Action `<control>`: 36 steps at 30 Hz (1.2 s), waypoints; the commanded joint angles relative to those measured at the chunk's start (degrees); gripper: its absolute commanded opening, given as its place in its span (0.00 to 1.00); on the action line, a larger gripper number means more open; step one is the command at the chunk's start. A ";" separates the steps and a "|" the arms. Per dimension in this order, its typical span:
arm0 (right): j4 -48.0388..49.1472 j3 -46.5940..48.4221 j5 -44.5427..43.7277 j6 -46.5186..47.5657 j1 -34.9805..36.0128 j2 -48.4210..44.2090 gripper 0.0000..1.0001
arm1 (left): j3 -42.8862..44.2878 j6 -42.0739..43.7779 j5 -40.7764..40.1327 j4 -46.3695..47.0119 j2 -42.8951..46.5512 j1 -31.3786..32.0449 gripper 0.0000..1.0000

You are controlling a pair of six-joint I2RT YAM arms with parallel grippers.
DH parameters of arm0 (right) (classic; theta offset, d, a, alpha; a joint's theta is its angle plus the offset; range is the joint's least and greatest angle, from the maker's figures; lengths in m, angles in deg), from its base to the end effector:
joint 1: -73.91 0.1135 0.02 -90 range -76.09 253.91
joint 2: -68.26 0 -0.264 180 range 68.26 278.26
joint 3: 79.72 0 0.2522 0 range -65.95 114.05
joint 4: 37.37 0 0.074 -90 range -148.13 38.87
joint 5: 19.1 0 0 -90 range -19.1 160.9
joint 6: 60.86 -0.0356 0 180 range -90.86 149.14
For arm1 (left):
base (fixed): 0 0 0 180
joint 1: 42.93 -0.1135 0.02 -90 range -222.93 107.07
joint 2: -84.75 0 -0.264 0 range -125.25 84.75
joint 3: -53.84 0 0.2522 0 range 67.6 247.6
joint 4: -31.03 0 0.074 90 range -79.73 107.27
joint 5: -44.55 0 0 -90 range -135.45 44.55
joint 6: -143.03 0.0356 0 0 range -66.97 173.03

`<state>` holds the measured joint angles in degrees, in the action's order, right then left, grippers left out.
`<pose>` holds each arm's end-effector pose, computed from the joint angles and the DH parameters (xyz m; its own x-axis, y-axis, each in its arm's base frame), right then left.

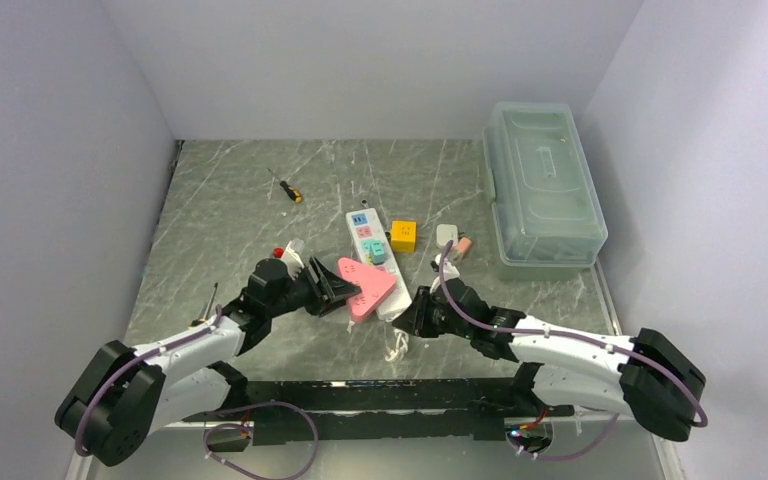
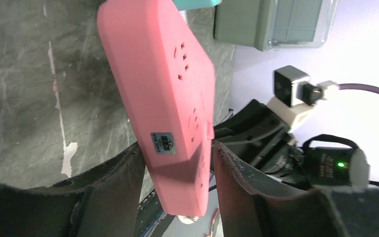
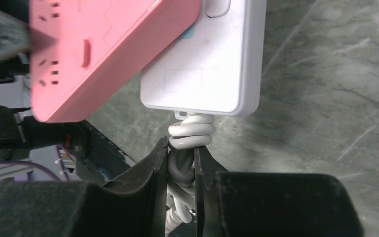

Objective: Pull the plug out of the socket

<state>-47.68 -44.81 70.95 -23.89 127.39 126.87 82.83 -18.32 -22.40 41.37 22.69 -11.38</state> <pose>0.1215 0.1642 0.1762 -0.8426 0.2047 -0.4981 -0.2176 0.7167 0.6626 0.1684 -0.1197 0.1679 -0.8531 -0.4993 -0.1516 -0.0596 0.3819 -0.9223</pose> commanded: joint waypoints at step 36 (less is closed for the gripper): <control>6.57 -1.96 -6.46 -1.21 3.44 5.36 0.00 | 2.37 -3.13 -0.54 8.67 -0.70 0.09 0.03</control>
<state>-43.25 -47.12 68.24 -25.95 130.01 130.87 83.35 -19.91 -22.84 46.31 19.06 -11.45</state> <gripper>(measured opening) 0.207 0.410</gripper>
